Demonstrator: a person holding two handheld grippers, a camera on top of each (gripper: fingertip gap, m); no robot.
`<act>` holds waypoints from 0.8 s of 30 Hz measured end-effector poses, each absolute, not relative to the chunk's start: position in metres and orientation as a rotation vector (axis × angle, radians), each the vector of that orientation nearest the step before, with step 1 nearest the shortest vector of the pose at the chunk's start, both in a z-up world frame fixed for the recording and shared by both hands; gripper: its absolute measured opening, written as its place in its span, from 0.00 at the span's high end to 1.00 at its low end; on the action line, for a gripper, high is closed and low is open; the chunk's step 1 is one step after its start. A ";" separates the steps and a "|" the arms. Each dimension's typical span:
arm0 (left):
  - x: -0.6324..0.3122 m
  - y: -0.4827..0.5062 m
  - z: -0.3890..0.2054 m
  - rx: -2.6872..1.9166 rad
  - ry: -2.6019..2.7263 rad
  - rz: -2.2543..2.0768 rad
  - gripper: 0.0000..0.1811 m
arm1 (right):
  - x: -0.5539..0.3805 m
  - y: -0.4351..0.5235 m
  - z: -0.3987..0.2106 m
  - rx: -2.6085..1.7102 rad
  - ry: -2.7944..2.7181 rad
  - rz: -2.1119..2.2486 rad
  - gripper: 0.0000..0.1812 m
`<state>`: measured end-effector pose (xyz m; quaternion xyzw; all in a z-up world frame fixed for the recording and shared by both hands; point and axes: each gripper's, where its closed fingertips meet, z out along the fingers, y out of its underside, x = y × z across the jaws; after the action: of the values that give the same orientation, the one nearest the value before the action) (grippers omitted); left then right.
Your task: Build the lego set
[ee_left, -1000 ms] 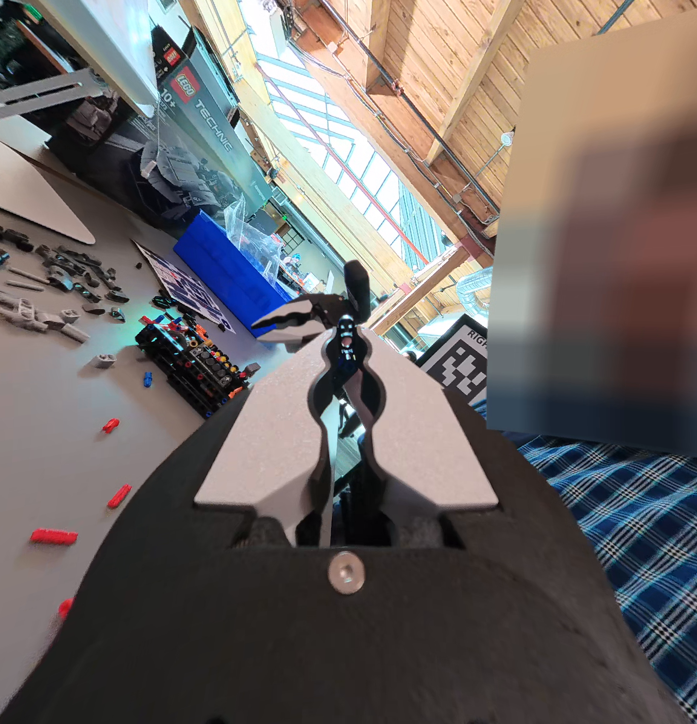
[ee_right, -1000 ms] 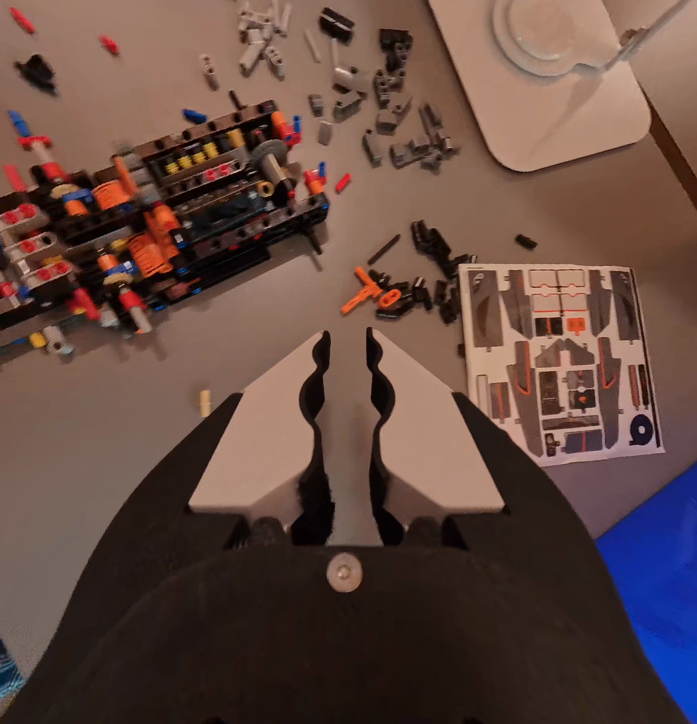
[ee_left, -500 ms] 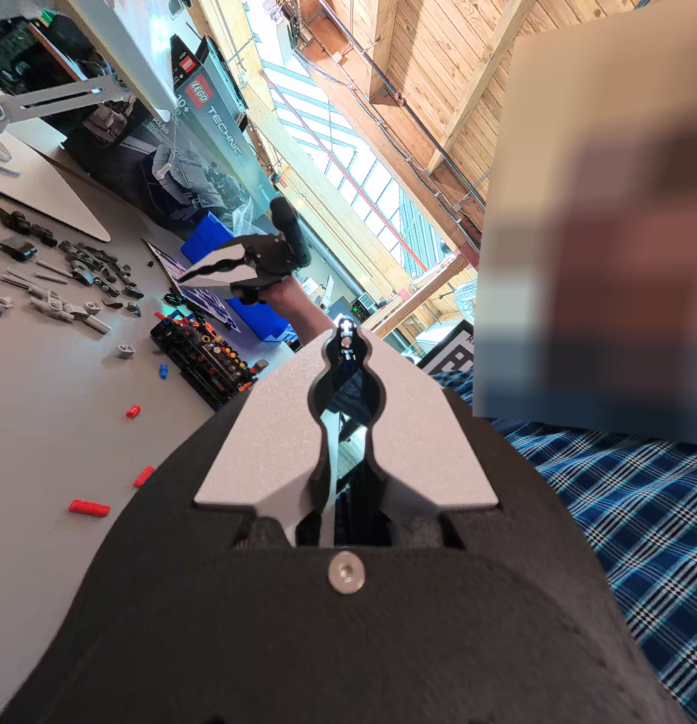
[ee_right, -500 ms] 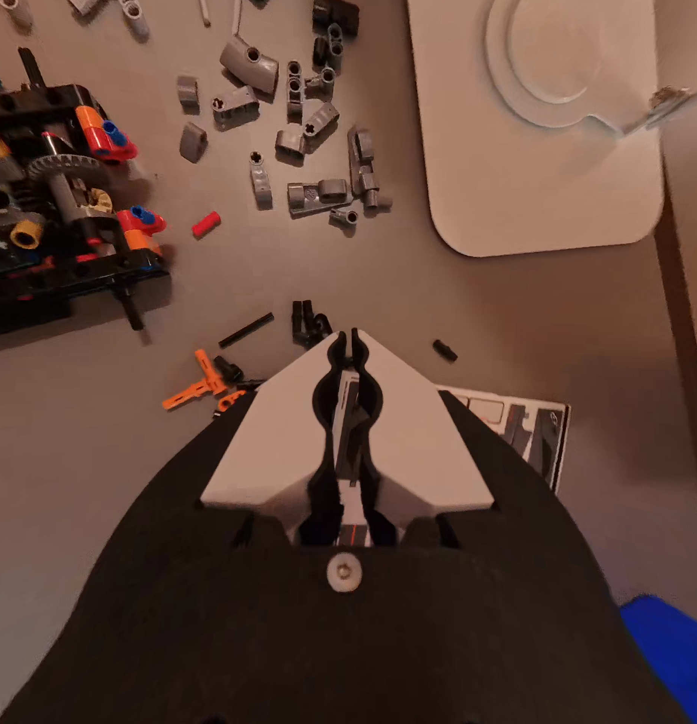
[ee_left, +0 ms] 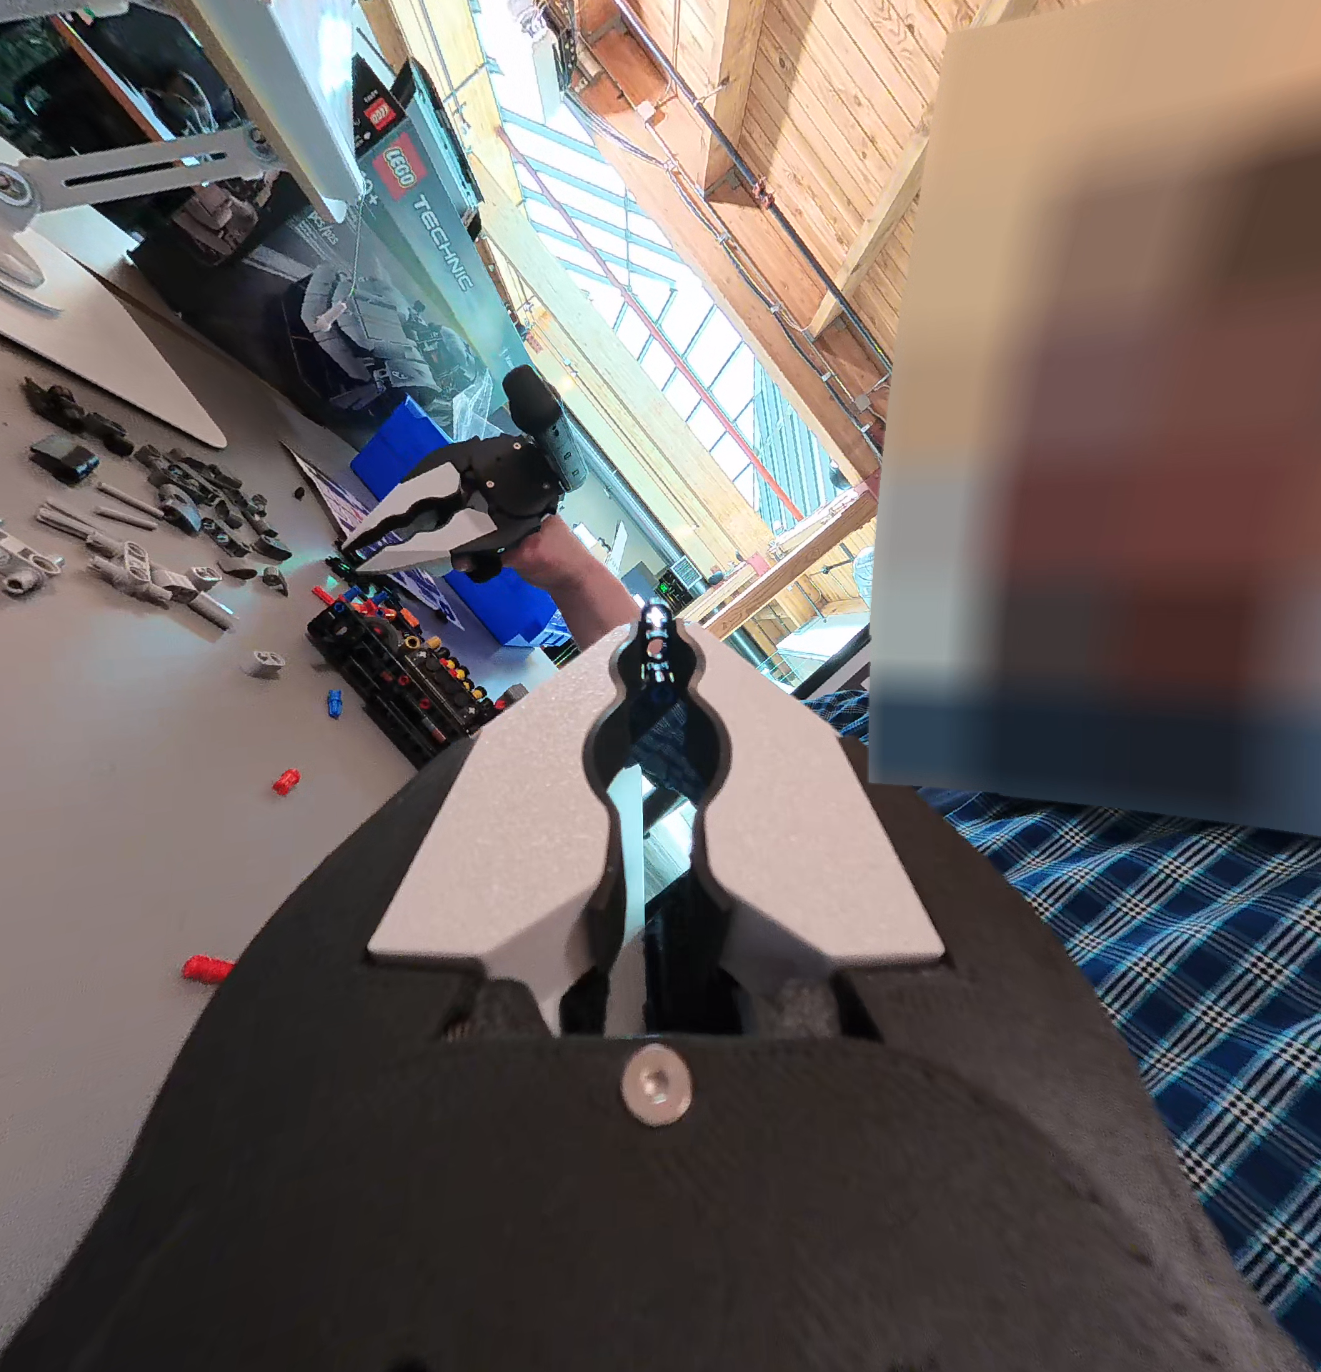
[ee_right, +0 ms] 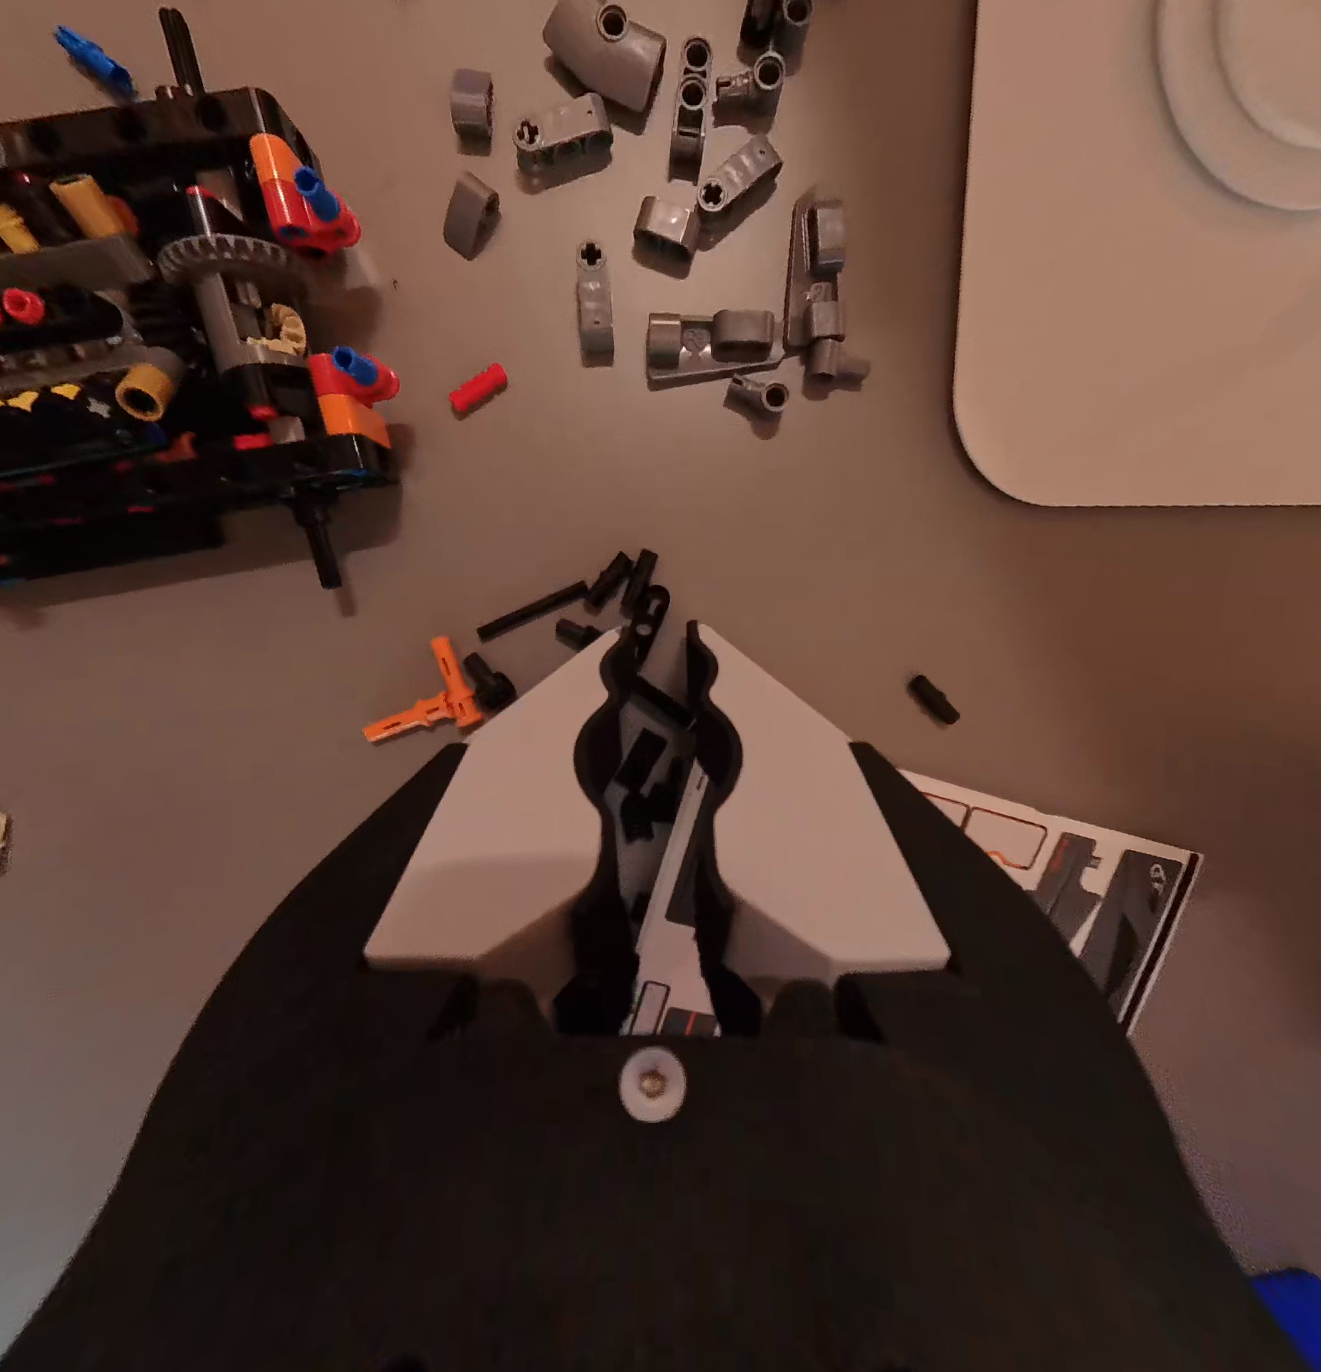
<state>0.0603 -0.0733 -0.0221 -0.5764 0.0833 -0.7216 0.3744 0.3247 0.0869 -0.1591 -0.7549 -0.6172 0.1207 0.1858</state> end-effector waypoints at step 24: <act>0.066 -0.073 -0.018 -1.455 0.205 -1.856 0.97 | 0.321 0.090 -0.146 -2.240 -1.500 0.390 0.98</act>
<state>0.0660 -0.0730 -0.0176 -0.5690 0.0801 -0.7260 0.3777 0.3213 0.0901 -0.1464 -0.8044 -0.5386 0.1402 0.2076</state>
